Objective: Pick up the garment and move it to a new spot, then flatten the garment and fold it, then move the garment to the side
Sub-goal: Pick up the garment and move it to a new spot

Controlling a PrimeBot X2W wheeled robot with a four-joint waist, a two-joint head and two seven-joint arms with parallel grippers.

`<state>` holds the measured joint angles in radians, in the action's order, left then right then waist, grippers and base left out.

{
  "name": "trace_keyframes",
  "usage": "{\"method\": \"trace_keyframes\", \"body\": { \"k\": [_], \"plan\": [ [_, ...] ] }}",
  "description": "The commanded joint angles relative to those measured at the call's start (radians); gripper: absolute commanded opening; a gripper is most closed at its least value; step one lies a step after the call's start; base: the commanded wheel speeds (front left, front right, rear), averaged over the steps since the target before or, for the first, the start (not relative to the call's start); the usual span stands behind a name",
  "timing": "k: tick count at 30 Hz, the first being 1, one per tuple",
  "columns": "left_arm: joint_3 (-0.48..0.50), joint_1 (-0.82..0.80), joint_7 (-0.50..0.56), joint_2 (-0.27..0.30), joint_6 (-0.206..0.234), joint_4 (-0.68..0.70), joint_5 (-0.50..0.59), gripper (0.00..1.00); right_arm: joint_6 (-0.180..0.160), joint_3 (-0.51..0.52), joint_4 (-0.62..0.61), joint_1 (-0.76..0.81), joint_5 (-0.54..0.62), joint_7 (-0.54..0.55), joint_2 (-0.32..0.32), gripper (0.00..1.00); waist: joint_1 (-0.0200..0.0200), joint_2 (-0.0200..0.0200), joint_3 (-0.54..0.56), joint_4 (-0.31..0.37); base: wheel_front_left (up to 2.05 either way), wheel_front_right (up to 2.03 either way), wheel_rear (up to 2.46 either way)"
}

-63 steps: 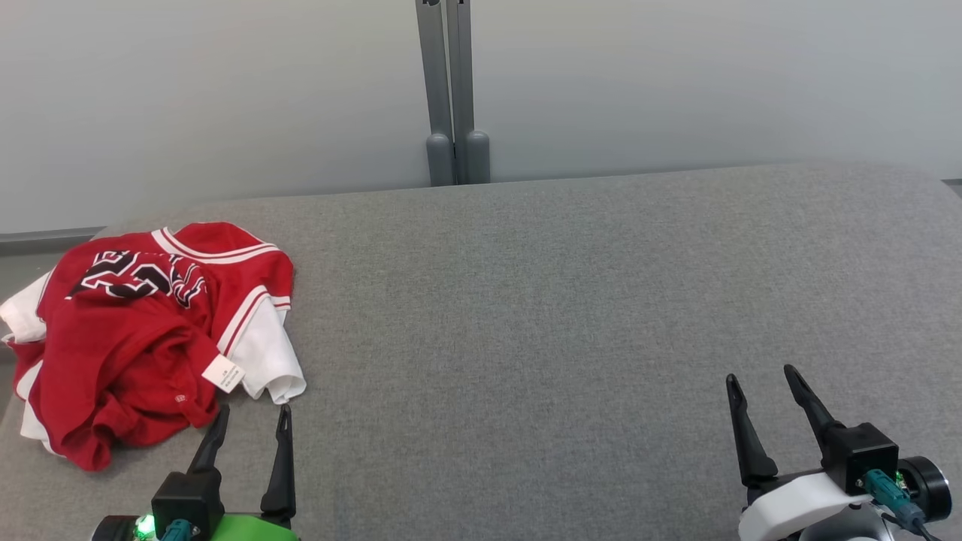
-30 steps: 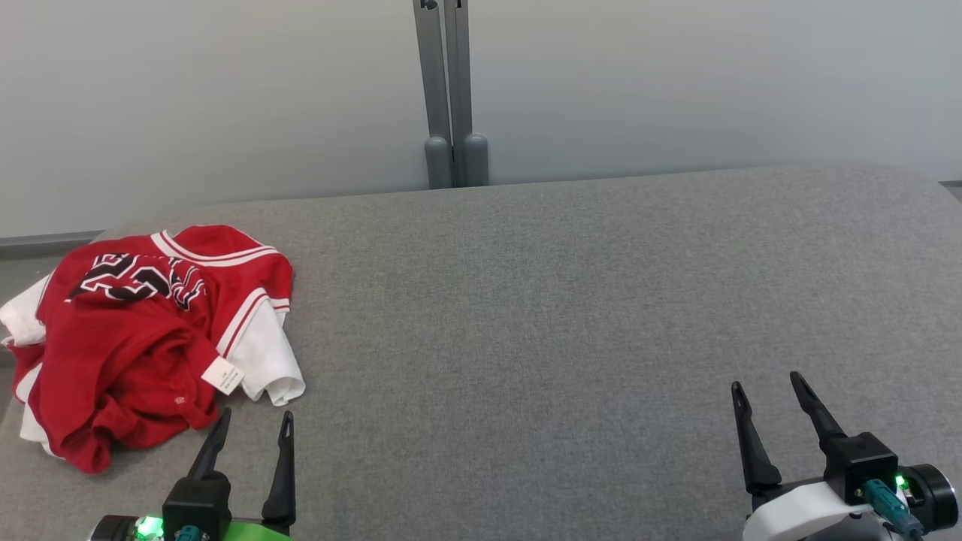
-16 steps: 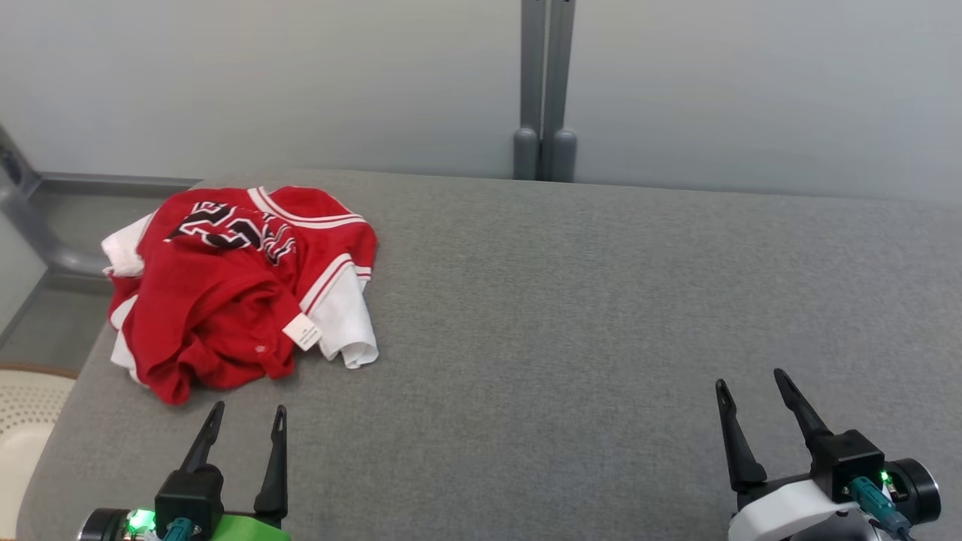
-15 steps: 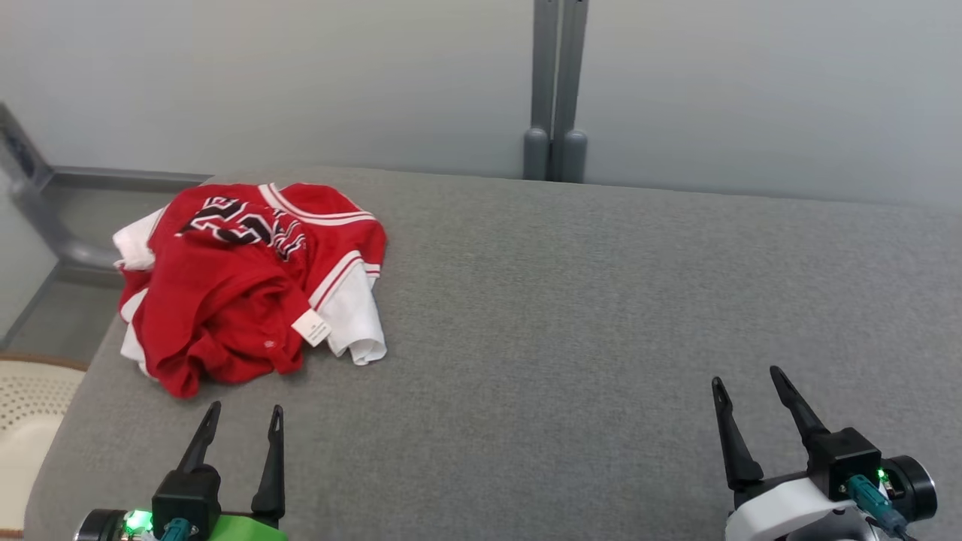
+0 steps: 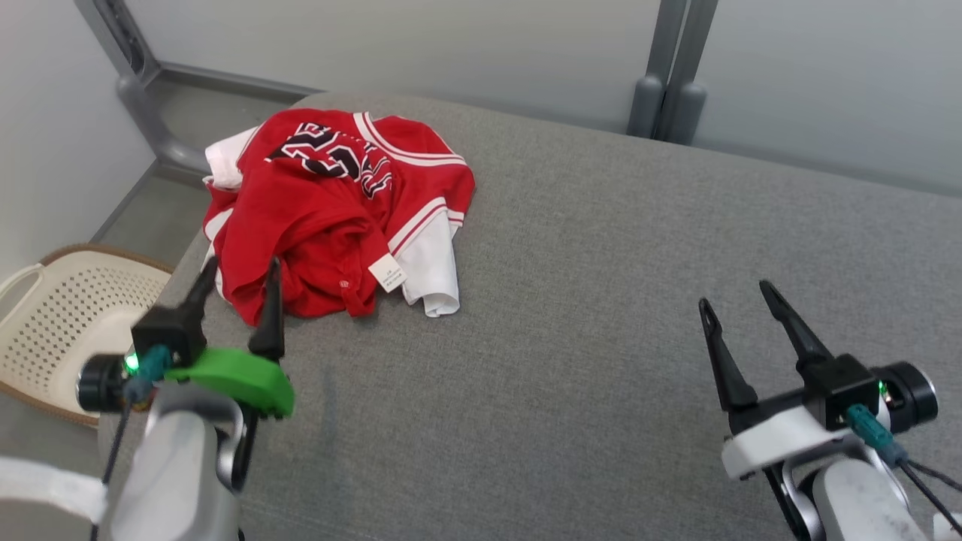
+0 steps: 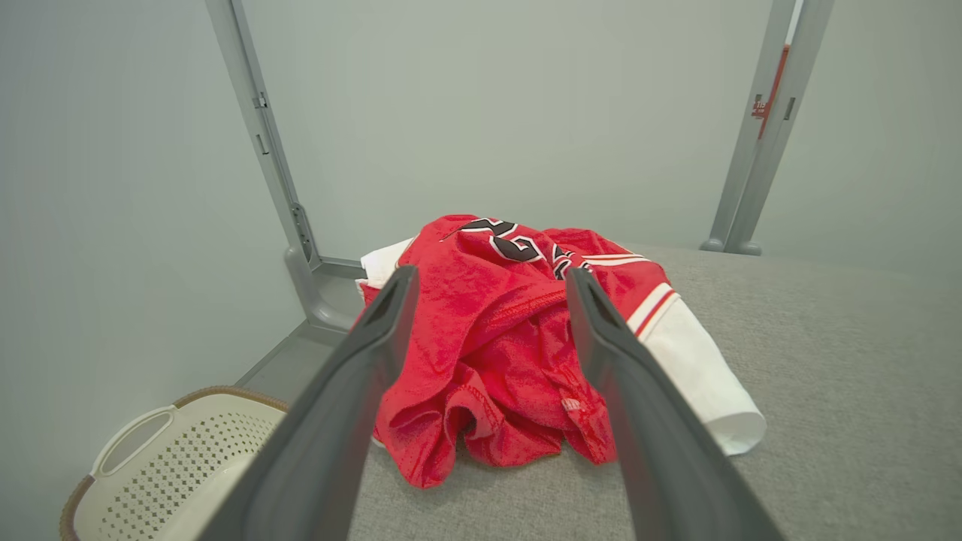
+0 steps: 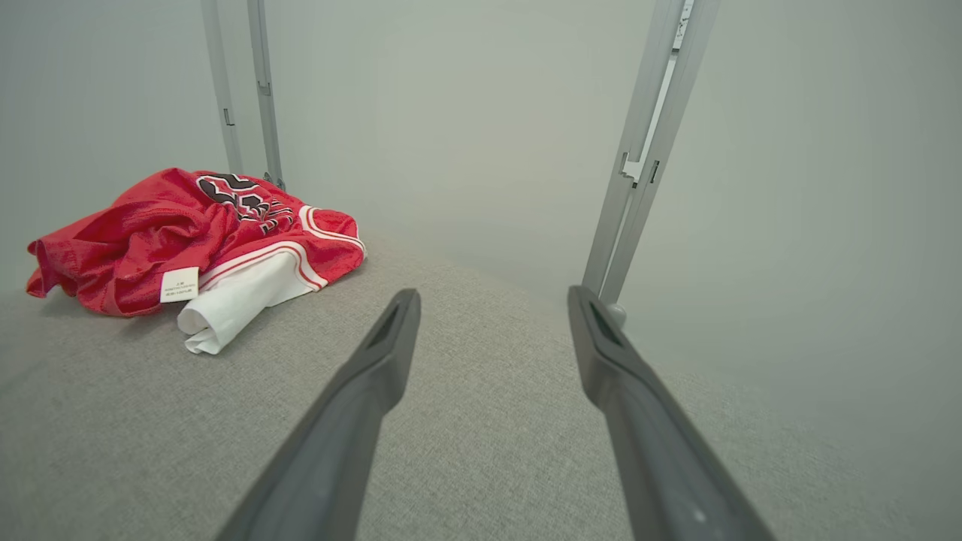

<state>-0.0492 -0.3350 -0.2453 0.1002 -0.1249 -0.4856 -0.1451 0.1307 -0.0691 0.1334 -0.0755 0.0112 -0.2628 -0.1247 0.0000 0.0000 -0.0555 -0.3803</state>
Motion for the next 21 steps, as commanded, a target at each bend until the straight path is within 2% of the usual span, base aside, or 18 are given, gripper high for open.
{"method": "trace_keyframes", "body": {
  "k": [1, 4, 7, 10, 15, 19, 20, 21],
  "plan": [
    [-0.005, -0.092, 0.021, 0.019, -0.004, -0.043, -0.016, 1.0, 0.0, -0.013, -0.01, -0.049, 0.004, -0.003, -0.021, 1.0, 0.0, 0.0, -0.209, 0.047, 0.0, 0.0, 0.0],
    [-0.018, -0.238, 0.107, 0.045, -0.006, -0.161, -0.054, 1.0, 0.0, -0.052, -0.02, -0.12, -0.003, -0.003, -0.047, 1.0, 0.0, 0.0, -0.299, 0.089, 0.0, 0.0, 0.0],
    [-0.043, -0.364, 0.232, 0.064, -0.006, -0.269, -0.172, 1.0, 0.0, -0.078, -0.027, -0.182, -0.013, -0.003, -0.06, 1.0, 0.0, 0.0, -0.368, 0.135, 0.0, 0.0, 0.0],
    [-0.092, -0.439, 0.338, 0.123, -0.006, -0.338, -0.271, 1.0, 0.0, -0.094, -0.025, -0.213, -0.02, -0.003, -0.058, 1.0, 0.0, 0.0, -0.407, 0.175, 0.0, 0.0, 0.0],
    [-0.132, -0.485, 0.408, 0.174, -0.006, -0.411, -0.399, 1.0, 0.0, -0.102, -0.018, -0.231, -0.025, -0.003, -0.051, 1.0, 0.0, 0.0, -0.427, 0.217, 0.0, 0.0, 0.0],
    [-0.155, -0.491, 0.42, 0.227, -0.006, -0.474, -0.427, 1.0, 0.0, -0.099, -0.014, -0.228, -0.029, -0.003, -0.046, 1.0, 0.0, 0.0, -0.417, 0.236, 0.0, 0.0, 0.0],
    [-0.158, -0.497, 0.412, 0.234, -0.006, -0.489, -0.428, 0.36, 0.0, -0.096, -0.015, -0.228, -0.028, -0.003, -0.045, 1.0, 0.0, 0.0, -0.413, 0.238, 0.0, 0.0, 0.0],
    [-0.166, -0.504, 0.398, 0.24, -0.006, -0.489, -0.427, 0.0, 0.0, -0.092, -0.017, -0.229, -0.027, -0.003, -0.042, 1.0, 0.0, 0.0, -0.41, 0.238, 0.0, 0.0, 0.0]
  ]
}}
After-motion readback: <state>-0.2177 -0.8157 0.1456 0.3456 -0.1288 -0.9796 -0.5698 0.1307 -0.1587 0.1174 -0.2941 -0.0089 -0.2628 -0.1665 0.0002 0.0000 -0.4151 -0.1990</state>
